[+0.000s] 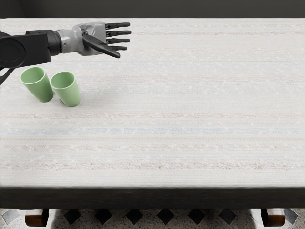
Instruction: Pick up cup and place in cup with left hand
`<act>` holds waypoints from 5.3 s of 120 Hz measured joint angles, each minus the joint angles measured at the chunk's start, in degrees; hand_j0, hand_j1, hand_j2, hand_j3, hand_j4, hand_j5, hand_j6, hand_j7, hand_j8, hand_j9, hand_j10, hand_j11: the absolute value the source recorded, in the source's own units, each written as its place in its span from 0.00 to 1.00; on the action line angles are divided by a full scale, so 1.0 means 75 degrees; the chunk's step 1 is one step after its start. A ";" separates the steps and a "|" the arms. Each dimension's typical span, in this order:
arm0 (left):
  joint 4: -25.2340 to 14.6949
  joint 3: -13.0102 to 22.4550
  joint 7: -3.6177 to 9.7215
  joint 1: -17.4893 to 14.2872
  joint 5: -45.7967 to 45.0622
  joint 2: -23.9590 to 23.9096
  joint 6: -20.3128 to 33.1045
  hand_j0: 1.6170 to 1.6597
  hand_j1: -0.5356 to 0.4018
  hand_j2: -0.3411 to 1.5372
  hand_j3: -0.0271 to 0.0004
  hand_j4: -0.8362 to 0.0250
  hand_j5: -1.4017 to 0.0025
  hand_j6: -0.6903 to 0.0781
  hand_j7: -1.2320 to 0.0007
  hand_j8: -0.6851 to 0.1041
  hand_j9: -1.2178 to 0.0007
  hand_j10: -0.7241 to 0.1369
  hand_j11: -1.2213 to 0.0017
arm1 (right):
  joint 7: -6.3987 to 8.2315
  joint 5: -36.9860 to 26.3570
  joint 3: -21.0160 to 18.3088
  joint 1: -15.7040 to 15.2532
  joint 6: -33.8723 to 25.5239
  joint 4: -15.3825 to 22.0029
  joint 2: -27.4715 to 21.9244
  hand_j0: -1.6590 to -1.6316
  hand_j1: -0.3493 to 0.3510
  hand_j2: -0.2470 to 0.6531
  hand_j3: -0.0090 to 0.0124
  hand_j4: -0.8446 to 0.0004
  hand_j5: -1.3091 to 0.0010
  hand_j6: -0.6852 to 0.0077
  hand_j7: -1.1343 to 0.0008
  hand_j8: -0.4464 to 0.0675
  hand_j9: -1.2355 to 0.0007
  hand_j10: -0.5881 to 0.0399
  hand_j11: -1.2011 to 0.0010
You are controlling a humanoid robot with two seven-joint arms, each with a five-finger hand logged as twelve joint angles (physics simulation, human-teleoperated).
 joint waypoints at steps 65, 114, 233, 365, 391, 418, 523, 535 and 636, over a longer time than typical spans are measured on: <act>-0.0657 0.0025 0.0306 -0.1374 0.3364 0.0062 0.0000 0.96 0.92 0.18 0.99 0.95 0.98 0.87 0.98 0.84 0.98 0.82 0.98 | 0.0000 0.0023 -0.0057 -0.0181 0.0002 0.0000 0.0000 0.04 0.00 0.27 0.42 1.00 1.00 0.99 1.00 0.87 1.00 0.94 1.00; -0.2533 0.0253 0.0950 -0.1574 0.5968 0.1280 0.0001 0.96 0.92 0.18 0.99 0.95 0.98 0.87 0.98 0.84 0.98 0.82 0.98 | 0.0000 0.0023 -0.0059 -0.0186 0.0001 0.0000 0.0000 0.04 0.00 0.27 0.42 1.00 1.00 0.99 1.00 0.87 1.00 0.94 1.00; -0.4537 0.1904 0.0152 -0.1535 0.8767 0.2288 0.0625 0.96 0.92 0.18 0.99 0.95 0.98 0.87 0.98 0.84 0.98 0.82 0.98 | 0.0000 0.0023 -0.0059 -0.0185 0.0001 0.0000 0.0000 0.04 0.00 0.27 0.42 1.00 1.00 0.99 1.00 0.87 1.00 0.94 1.00; -0.4104 0.1955 -0.0113 -0.0450 0.8789 0.2452 0.2593 0.96 0.88 0.19 0.99 0.91 0.95 0.82 0.95 0.80 0.94 0.78 0.94 | 0.0000 0.0023 -0.0059 -0.0186 0.0002 0.0000 0.0000 0.04 0.00 0.27 0.42 1.00 1.00 0.99 1.00 0.87 1.00 0.94 1.00; -0.3960 0.2012 -0.0188 -0.0272 0.8805 0.2341 0.2902 0.96 0.84 0.19 0.99 0.87 0.92 0.78 0.91 0.76 0.91 0.74 0.91 | 0.0000 0.0023 -0.0059 -0.0186 0.0002 0.0000 0.0000 0.04 0.00 0.27 0.42 1.00 1.00 0.99 1.00 0.87 1.00 0.94 1.00; -0.3673 0.2165 -0.0489 -0.0169 0.8925 0.2297 0.3000 0.96 0.80 0.19 0.99 0.83 0.89 0.74 0.88 0.72 0.88 0.70 0.88 | 0.0000 0.0023 -0.0059 -0.0186 0.0001 0.0000 0.0000 0.04 0.00 0.27 0.42 1.00 1.00 0.99 1.00 0.87 1.00 0.94 1.00; -0.3359 0.2245 -0.0685 0.0117 0.8946 0.2027 0.3664 0.96 0.61 0.21 0.99 0.66 0.76 0.55 0.72 0.53 0.72 0.53 0.72 | -0.0001 0.0023 -0.0059 -0.0186 0.0001 0.0000 0.0000 0.04 0.00 0.27 0.42 1.00 1.00 0.99 1.00 0.87 1.00 0.94 1.00; -0.3356 0.2252 -0.0711 0.0155 0.8946 0.2027 0.3712 0.96 0.60 0.21 0.99 0.65 0.74 0.54 0.71 0.52 0.71 0.52 0.71 | -0.0001 0.0023 -0.0059 -0.0186 0.0002 0.0000 0.0000 0.04 0.00 0.27 0.42 1.00 1.00 0.99 1.00 0.87 1.00 0.94 1.00; -0.3421 0.2188 -0.0734 0.0188 0.8845 0.2063 0.3740 0.92 0.46 0.23 0.99 0.47 0.60 0.49 0.54 0.46 0.53 0.35 0.54 | -0.0002 0.0023 -0.0059 -0.0186 0.0004 0.0000 0.0000 0.04 0.00 0.27 0.42 1.00 1.00 0.99 1.00 0.87 1.00 0.94 1.00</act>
